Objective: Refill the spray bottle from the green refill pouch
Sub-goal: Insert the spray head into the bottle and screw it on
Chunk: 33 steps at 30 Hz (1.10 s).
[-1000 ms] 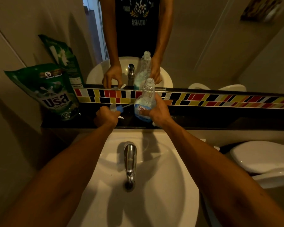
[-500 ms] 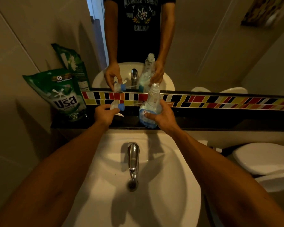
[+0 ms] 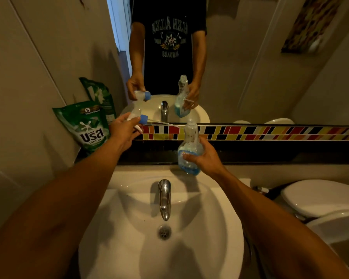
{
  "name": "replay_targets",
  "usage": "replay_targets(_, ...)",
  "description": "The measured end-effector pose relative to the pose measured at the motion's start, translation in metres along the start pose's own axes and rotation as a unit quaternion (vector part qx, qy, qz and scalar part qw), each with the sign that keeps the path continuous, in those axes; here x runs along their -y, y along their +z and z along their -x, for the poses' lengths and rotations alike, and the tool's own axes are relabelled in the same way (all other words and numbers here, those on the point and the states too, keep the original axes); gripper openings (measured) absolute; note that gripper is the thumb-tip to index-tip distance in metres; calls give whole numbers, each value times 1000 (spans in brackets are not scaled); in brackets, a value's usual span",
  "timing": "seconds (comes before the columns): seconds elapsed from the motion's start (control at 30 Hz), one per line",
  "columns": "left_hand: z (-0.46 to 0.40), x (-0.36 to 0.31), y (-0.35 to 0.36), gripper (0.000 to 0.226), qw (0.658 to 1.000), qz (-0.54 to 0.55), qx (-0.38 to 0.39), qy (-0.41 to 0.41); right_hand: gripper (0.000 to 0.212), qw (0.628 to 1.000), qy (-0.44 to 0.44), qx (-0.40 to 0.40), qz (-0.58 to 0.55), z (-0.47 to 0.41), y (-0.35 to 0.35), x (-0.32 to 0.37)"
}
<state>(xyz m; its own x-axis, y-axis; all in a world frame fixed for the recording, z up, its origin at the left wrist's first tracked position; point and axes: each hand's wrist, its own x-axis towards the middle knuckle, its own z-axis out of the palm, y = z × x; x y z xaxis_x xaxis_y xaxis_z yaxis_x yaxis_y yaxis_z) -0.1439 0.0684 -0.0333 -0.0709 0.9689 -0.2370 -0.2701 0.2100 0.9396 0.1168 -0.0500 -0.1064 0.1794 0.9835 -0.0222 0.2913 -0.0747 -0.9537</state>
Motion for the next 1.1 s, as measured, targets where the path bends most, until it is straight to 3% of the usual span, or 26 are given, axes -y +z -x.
replay_targets(0.5,43,-119,8,40,989,-25,45,135,59,996,4,39,86,29,-24,-3)
replay_targets(0.93,75,-136,10,43,984,-26,79,157,61,996,-10,37,84,34,-21,12)
replay_targets(1.1,80,-133,20,45,977,-44,129,162,60,996,-23,50,71,36,-16,27)
